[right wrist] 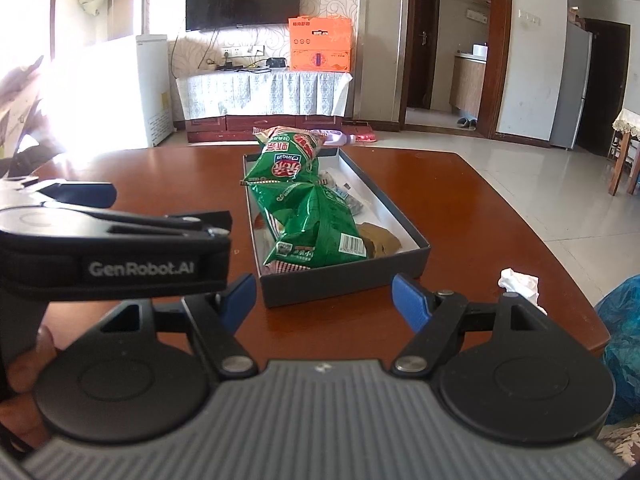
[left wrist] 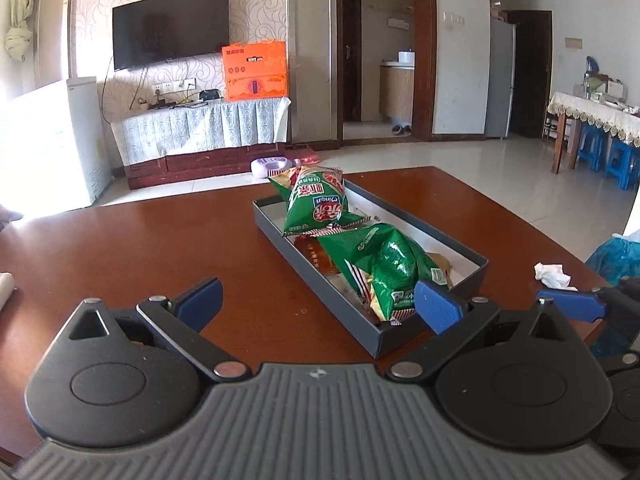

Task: Organize snacks

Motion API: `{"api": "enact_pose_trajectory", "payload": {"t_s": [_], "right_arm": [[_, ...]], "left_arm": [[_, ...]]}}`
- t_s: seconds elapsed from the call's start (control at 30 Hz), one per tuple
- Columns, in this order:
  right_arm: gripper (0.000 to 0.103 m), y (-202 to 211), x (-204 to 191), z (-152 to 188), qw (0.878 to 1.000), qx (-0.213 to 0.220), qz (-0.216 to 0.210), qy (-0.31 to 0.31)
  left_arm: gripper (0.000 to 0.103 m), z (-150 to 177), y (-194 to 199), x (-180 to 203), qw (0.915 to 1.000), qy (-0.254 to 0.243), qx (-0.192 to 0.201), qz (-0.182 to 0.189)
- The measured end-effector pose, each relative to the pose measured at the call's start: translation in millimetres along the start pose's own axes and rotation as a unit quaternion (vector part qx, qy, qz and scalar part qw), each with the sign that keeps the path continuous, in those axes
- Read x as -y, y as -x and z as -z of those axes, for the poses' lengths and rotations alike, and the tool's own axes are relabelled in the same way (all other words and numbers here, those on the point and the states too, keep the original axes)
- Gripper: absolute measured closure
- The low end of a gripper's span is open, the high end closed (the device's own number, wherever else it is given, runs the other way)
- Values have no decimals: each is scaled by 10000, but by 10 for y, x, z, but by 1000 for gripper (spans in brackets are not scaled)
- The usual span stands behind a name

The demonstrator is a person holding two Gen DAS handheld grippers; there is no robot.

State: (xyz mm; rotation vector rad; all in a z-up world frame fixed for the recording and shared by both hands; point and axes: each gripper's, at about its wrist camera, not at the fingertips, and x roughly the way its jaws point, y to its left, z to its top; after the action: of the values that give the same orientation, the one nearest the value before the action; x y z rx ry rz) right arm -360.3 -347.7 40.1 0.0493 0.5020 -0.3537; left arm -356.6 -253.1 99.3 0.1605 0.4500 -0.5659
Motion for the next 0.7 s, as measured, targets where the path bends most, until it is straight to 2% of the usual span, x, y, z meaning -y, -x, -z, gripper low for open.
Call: {"api": "enact_pose_trajectory", "payload": {"t_s": [0.7], "right_arm": [[26, 7, 17, 39, 10000, -64, -51, 51]], "left_arm": [[0, 78, -49, -42, 9990, -116, -113, -414]]}}
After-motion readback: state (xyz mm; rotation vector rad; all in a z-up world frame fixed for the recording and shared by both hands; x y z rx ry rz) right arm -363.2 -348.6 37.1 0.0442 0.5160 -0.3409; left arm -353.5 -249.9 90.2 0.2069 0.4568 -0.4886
